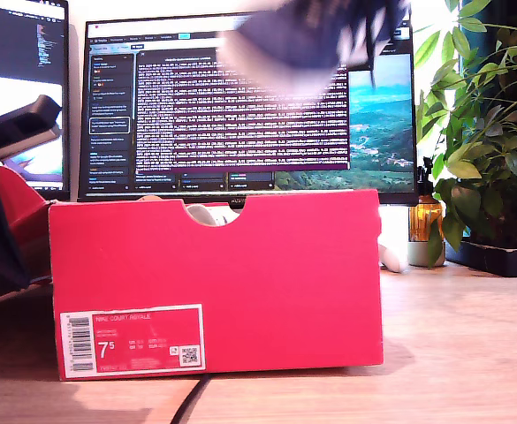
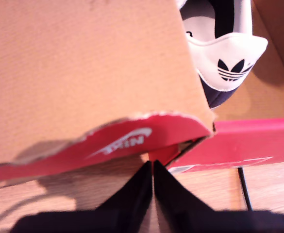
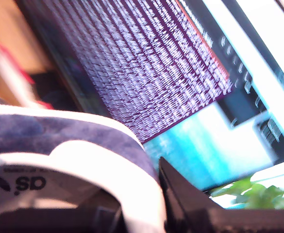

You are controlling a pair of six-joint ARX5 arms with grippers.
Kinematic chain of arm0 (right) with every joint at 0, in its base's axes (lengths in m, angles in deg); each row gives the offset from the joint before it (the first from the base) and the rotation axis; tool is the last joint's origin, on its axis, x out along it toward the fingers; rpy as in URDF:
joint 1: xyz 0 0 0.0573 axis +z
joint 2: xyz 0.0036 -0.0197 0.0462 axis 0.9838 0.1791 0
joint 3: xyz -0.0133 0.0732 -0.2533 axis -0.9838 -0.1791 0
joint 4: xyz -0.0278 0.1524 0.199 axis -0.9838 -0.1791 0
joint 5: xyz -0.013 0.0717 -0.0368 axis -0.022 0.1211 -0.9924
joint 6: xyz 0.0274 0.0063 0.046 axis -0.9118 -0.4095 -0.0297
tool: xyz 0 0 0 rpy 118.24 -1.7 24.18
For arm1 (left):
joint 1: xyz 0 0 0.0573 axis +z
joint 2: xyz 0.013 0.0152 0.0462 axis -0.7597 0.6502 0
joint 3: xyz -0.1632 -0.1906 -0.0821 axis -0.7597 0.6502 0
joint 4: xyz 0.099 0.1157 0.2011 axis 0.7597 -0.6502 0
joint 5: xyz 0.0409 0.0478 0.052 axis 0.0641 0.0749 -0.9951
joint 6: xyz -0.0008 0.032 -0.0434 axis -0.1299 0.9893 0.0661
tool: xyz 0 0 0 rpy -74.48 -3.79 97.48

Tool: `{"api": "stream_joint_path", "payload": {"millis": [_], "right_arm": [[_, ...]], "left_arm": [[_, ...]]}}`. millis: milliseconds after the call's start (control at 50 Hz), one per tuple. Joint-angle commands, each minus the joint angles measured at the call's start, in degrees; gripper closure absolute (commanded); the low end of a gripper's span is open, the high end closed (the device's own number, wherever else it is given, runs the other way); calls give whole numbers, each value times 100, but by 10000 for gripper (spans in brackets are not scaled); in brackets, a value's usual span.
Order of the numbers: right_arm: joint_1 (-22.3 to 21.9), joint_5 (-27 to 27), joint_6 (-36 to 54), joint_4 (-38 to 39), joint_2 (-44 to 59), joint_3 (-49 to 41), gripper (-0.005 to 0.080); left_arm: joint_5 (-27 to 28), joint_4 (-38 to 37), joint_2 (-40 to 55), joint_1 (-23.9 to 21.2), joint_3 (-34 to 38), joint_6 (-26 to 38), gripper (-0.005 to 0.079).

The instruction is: Pack the blue shoes by picking the first shoe and placing it inside the red shoebox, left side, then picking and rotating the second shoe and placing it in the shoebox

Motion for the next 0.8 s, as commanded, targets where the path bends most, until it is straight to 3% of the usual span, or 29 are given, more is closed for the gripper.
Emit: {"api": "stream_joint_path", "payload": {"millis": [0, 280, 780], "right_arm": [[168, -197, 426, 258, 203, 192, 764], [610, -678, 1569, 708, 699, 192, 764], [1104, -822, 2011, 232, 1497, 192, 764]], "left_arm": [[-28, 42, 55, -15, -61, 24, 762], [-28, 42, 55, -15, -61, 22, 762], [-28, 42, 55, -15, -61, 24, 762]]}}
